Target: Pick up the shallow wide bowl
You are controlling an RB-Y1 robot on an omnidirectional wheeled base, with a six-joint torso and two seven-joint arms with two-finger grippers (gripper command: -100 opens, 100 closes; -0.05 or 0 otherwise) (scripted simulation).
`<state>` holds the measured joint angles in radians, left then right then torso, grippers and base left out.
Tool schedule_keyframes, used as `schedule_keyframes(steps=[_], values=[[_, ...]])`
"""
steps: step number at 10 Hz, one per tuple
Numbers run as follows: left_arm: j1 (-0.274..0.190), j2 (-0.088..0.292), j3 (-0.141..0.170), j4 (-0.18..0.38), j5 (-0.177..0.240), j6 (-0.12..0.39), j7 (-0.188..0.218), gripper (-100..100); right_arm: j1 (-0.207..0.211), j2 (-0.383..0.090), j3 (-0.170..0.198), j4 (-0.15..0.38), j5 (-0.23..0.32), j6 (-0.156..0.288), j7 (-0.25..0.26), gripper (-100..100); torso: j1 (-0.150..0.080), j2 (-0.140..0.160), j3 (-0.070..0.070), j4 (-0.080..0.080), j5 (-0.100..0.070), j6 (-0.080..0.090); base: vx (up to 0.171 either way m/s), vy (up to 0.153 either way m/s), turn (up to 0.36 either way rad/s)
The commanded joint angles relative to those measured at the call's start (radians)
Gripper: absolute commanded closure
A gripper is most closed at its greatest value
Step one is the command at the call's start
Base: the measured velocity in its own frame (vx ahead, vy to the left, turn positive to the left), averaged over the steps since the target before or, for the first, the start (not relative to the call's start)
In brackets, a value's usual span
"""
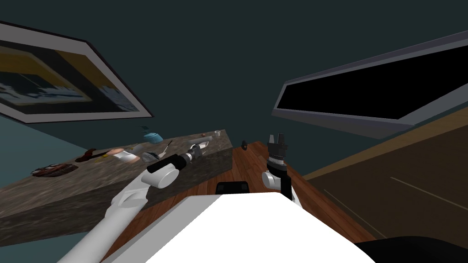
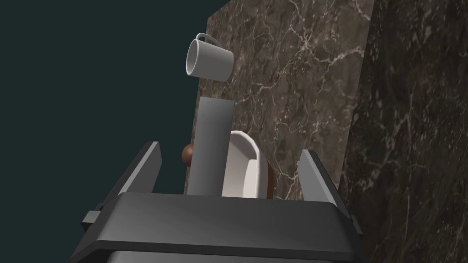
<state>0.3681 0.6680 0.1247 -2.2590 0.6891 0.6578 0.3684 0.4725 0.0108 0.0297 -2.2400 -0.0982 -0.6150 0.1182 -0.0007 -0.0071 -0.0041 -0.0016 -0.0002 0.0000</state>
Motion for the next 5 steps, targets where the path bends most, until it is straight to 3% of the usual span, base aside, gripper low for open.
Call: schedule_keyframes(steps=[1,4,5], values=[[0.011,0.022,0.009,0.003,0.015,0.032,0.012,-100,0.000,0.000,0.000,0.000,0.000,0.000,0.000,0,0.000,0.000,0.000,0.000,0.000,0.000,0.071,-0.004,0.005],[0.007,0.093,0.025,0.042,0.033,0.131,0.069,-100,0.000,0.000,0.000,0.000,0.000,0.000,0.000,0,0.001,0.000,0.000,0.000,0.000,0.000,0.099,-0.006,0.013],[0.007,0.093,0.025,0.042,0.033,0.141,0.069,-100,0.000,0.000,0.000,0.000,0.000,0.000,0.000,0,0.001,-0.001,-0.001,0.000,0.000,0.000,0.087,-0.007,0.006]])
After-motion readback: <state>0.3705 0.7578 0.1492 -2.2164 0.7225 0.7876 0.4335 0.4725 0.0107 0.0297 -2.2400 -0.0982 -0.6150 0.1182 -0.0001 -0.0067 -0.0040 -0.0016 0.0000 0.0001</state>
